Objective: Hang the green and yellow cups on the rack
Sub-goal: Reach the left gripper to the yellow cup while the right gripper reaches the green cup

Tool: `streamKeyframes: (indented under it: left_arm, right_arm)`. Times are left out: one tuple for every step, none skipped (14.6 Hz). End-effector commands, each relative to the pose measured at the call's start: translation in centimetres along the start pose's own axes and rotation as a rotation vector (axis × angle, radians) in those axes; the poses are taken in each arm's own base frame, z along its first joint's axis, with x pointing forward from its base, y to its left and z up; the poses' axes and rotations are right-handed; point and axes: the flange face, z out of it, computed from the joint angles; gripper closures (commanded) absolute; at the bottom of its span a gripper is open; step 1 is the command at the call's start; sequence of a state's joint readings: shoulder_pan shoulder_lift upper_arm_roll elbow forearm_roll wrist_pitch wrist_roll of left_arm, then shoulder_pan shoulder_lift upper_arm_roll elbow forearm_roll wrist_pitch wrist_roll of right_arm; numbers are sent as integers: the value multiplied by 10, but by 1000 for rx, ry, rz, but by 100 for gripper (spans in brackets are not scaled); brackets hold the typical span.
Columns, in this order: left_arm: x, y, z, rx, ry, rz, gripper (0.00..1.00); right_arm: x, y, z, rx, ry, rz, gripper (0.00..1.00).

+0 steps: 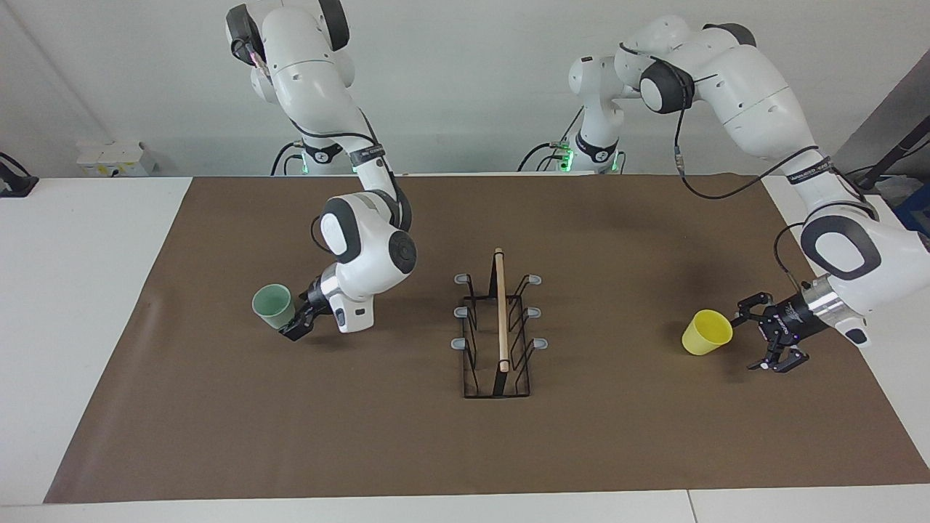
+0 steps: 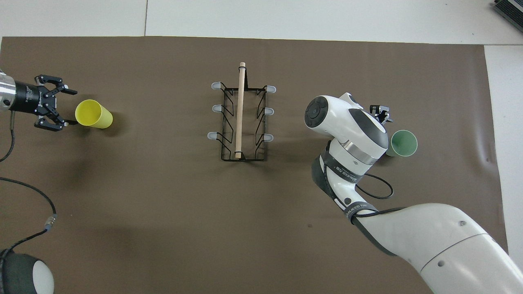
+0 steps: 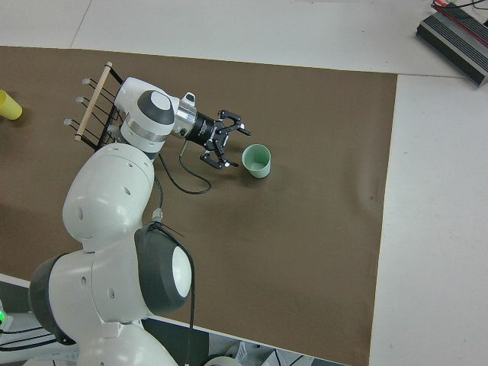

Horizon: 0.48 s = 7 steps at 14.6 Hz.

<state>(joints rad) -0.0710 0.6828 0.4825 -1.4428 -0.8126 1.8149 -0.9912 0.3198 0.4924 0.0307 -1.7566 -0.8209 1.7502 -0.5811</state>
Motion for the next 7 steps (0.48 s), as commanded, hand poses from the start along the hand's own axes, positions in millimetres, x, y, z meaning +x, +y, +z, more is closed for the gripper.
streamKeyframes:
  left_arm:
    - [-2,-29,9,-34,-78,-74,0]
    - [-2,-33,11,-47,-94,-87,0]
    - [2,-38,16,-60,-107,-108,0]
    - [-1,-41,16,-84,-132,-116,0]
    - [2,-45,22,-110,-157,-128,0]
    - [5,-51,28,-139,-182,-158,0]
    - [-3,-55,39,-152,-194,-173,0]
  right_arm:
    - [-6,-24,-1,-62,-21,-76,0]
    - [-8,-28,3,-93,-48,-97,0]
    - [-5,-38,7,-133,-77,-135,0]
    - [3,-46,9,-164,-97,-160,0]
    - [6,-48,10,-174,-103,-158,0]
    - [6,-49,11,-176,-107,-161,0]
    - [6,-49,13,-190,-115,-169,0]
